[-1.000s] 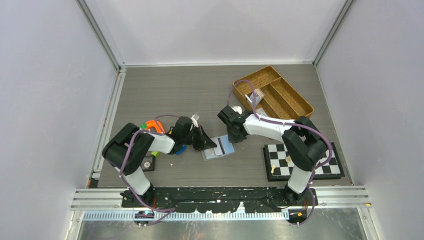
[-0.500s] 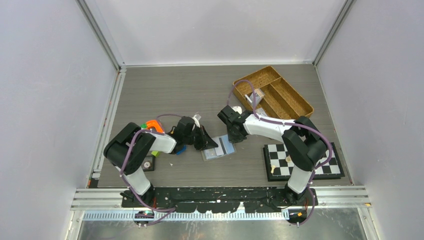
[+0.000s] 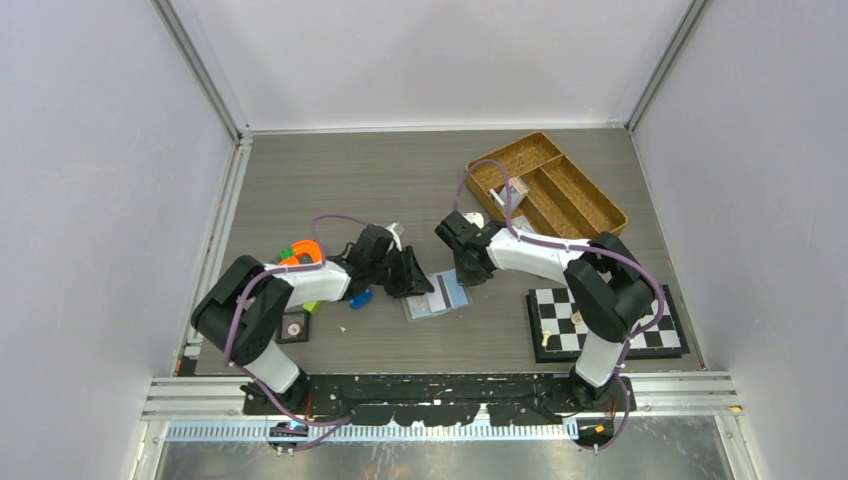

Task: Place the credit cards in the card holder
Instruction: Insert the credit card into the card holder.

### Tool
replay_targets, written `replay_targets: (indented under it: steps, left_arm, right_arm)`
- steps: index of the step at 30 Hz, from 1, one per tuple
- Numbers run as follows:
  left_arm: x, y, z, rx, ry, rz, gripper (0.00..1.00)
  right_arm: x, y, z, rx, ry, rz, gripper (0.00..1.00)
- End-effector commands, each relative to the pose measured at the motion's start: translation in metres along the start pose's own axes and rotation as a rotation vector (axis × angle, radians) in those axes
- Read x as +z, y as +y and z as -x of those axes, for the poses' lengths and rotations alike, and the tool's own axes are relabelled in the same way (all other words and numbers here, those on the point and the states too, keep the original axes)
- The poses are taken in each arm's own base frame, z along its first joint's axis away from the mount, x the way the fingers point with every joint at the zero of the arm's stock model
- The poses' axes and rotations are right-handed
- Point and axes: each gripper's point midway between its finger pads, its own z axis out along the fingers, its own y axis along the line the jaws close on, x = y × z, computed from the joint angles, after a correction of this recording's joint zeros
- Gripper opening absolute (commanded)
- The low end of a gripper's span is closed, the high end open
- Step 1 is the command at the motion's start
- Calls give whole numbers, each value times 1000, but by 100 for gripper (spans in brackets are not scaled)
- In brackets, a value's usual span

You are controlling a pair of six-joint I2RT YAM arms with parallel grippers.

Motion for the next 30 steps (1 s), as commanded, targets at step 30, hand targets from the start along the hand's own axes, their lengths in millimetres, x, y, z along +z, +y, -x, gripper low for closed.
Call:
replay_targets:
  steps: [30]
  left_arm:
    - [29,-19,-9,52,38,-7,24]
  right_arm:
    - [7,2,-15,10,45,13,1]
